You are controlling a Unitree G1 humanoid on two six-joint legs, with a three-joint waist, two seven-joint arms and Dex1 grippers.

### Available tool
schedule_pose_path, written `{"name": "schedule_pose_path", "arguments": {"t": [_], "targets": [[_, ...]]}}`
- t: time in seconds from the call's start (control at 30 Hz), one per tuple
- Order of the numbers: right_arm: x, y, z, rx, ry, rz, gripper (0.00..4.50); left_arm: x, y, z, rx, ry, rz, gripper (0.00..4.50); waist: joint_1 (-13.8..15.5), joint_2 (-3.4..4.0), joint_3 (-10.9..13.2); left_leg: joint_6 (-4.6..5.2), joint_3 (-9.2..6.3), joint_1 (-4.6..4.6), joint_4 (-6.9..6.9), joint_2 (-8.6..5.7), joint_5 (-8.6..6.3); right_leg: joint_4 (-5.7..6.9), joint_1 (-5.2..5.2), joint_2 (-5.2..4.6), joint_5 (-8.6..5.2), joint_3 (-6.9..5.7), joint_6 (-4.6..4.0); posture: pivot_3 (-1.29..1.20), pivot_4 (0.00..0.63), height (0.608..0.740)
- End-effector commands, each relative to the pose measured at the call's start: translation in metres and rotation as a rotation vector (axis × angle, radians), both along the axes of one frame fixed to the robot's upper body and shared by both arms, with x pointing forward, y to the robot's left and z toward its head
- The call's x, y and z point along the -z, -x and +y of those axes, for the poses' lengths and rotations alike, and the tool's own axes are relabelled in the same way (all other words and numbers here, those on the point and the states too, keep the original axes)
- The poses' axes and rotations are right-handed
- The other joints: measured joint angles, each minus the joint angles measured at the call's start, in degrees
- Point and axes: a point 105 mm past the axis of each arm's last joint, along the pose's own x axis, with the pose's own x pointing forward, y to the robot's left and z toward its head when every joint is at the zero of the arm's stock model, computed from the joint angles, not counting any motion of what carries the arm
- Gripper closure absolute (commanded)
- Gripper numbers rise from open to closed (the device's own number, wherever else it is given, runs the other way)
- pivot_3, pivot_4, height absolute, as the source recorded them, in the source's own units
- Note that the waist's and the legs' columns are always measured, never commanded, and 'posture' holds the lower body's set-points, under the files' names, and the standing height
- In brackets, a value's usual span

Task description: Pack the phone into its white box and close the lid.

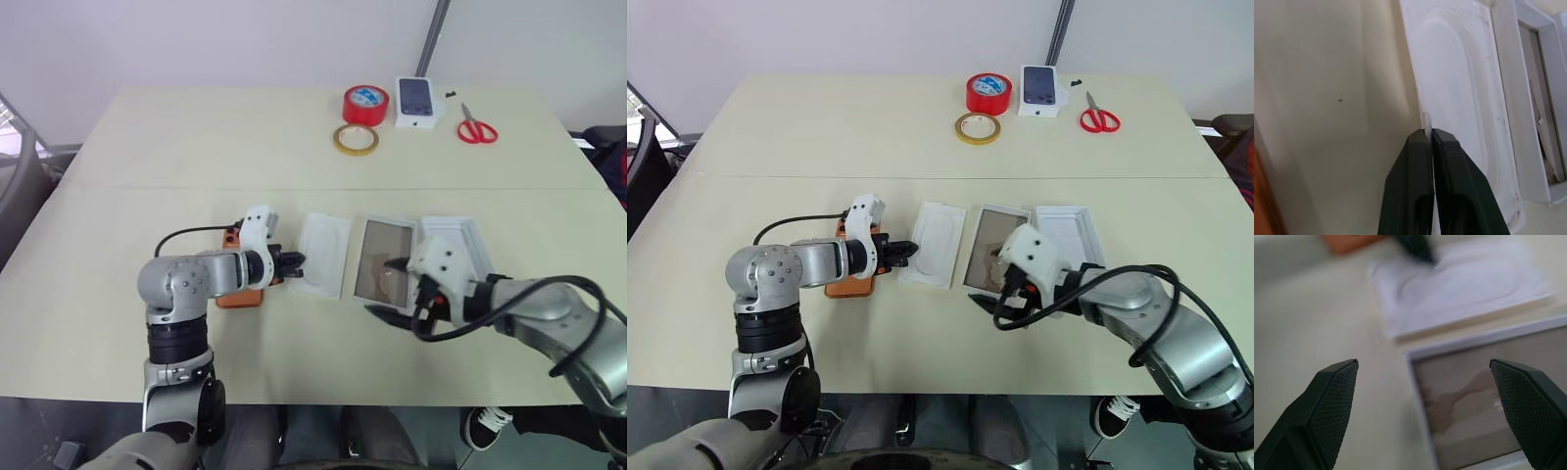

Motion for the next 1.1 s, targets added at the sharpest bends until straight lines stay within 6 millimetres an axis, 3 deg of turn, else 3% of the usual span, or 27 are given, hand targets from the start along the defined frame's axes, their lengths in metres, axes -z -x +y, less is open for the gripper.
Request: {"name": "schedule_pose_path", "arguments": {"t": [0.03, 0.07, 0.17, 0.4, 0.57, 0.87, 1.0, 1.1], "targets": [[0.010, 0.001, 0.000, -0.022, 0.079, 0.012, 0.00, -0.013, -0.007, 0.006, -0.051, 0.036, -0.048, 4.44, 0.0, -0.02, 0.0, -0.01, 0.00, 0.00, 0.00, 0.00, 0.01, 0.00, 0.00, 0.00, 0.00, 0.00, 0.00, 0.00, 0.150, 0.740], [0.014, 0.000, -0.001, -0.018, 0.093, 0.027, 0.00, -0.017, -0.008, 0.007, -0.061, 0.055, -0.055, 4.44, 0.0, -0.03, 0.0, -0.01, 0.00, 0.00, 0.00, 0.00, 0.01, 0.00, 0.00, 0.00, 0.00, 0.00, 0.00, 0.00, 0.150, 0.740], [0.021, -0.004, -0.003, -0.005, 0.125, 0.041, 0.85, -0.028, -0.009, 0.013, -0.093, 0.108, -0.081, 4.50, -0.1, -0.04, 0.0, -0.02, 0.00, 0.00, 0.00, 0.00, 0.01, 0.00, 0.00, 0.00, 0.00, 0.00, 0.00, 0.00, 0.150, 0.740], [0.021, -0.004, 0.008, -0.125, 0.164, -0.028, 4.47, -0.043, -0.018, 0.037, -0.190, 0.143, -0.122, 4.50, -0.1, -0.06, 0.0, -0.05, 0.00, 0.00, 0.00, 0.00, 0.02, -0.01, 0.00, 0.00, 0.00, -0.01, 0.00, 0.00, 0.150, 0.740], [0.012, 0.002, 0.040, -0.307, 0.104, -0.103, 4.47, -0.059, -0.024, 0.054, -0.241, 0.169, -0.160, 4.50, -0.2, -0.13, 0.1, -0.12, -0.01, 0.00, 0.00, 0.02, 0.06, 0.00, -0.02, 0.02, 0.00, -0.03, 0.01, 0.00, 0.150, 0.740], [0.015, -0.027, 0.067, -0.345, 0.078, -0.171, 4.47, -0.066, -0.022, 0.055, -0.243, 0.184, -0.167, 4.50, 0.0, -0.21, 0.1, -0.25, -0.03, 0.00, 0.00, 0.00, 0.13, 0.00, -0.02, -0.04, 0.00, -0.06, 0.01, 0.00, 0.150, 0.740], [0.006, -0.027, 0.065, -0.358, 0.056, -0.178, 2.66, -0.064, -0.018, 0.051, -0.231, 0.188, -0.154, 4.50, -0.1, -0.21, 0.1, -0.25, -0.03, 0.00, 0.00, 0.00, 0.13, 0.00, -0.03, -0.04, 0.00, -0.05, 0.01, 0.00, 0.150, 0.740], [-0.007, -0.037, 0.050, -0.282, 0.052, -0.236, 1.11, -0.060, -0.013, 0.039, -0.192, 0.188, -0.140, 4.50, -0.1, -0.21, 0.1, -0.26, -0.03, 0.00, -0.01, 0.00, 0.13, 0.00, -0.03, -0.04, 0.00, -0.06, 0.01, 0.00, 0.150, 0.740]]}}
